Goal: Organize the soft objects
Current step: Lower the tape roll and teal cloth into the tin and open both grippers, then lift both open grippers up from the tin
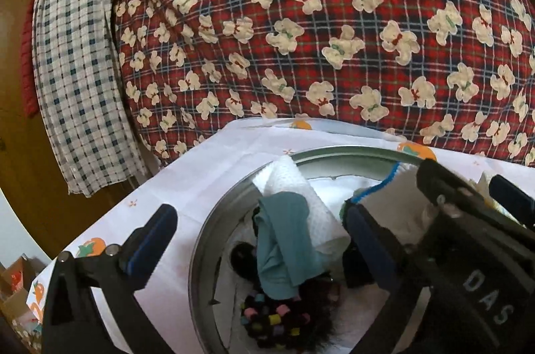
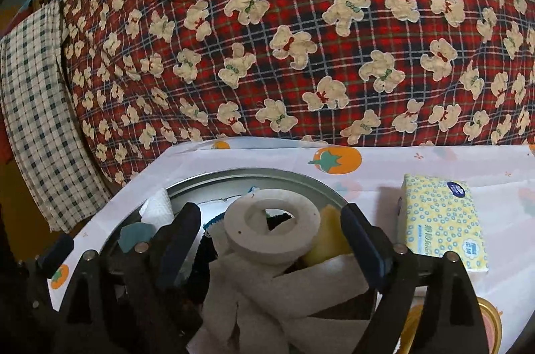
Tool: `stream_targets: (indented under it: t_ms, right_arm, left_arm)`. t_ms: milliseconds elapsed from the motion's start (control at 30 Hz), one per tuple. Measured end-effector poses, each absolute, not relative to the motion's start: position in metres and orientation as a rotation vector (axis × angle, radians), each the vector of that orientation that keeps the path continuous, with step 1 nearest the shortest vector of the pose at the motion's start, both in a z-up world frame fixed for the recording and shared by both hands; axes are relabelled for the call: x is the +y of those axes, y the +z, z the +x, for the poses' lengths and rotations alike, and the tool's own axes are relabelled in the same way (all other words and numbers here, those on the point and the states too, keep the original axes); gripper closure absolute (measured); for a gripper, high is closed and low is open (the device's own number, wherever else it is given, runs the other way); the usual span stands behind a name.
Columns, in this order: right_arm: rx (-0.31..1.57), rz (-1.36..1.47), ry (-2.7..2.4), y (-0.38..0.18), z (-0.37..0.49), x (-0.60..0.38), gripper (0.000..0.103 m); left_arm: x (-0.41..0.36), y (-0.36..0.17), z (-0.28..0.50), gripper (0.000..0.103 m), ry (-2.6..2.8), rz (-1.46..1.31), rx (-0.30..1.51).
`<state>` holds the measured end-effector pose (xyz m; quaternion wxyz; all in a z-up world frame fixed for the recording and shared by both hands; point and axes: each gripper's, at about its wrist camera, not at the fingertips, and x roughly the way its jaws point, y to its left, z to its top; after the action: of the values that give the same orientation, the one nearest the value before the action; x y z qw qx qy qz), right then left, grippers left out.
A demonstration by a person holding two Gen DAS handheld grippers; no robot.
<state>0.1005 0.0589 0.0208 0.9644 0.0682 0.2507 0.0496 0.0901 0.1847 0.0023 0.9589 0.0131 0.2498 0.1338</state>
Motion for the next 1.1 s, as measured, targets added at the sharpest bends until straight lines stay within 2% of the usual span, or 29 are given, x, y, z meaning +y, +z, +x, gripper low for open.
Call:
stream_targets:
  t_ms: [433,800,1100]
  right_arm:
    - [0.32,0.151,-0.021,0.02,0.07,0.036,0.015]
    - [0.285,0.089,-0.037,0.012,0.068,0.04,0.015]
    - [0.285,0.118,-0.024,0.01,0.062,0.036,0.015]
  left_arm:
    - [0.179,0.003,0.08,0.001,0.292,0.063,0.419]
    - [0.173,0.001,0.066,0.0,0.318,0.092,0.315]
    - [0.18,0.004,0.062,0.0,0.281,0.048,0.299]
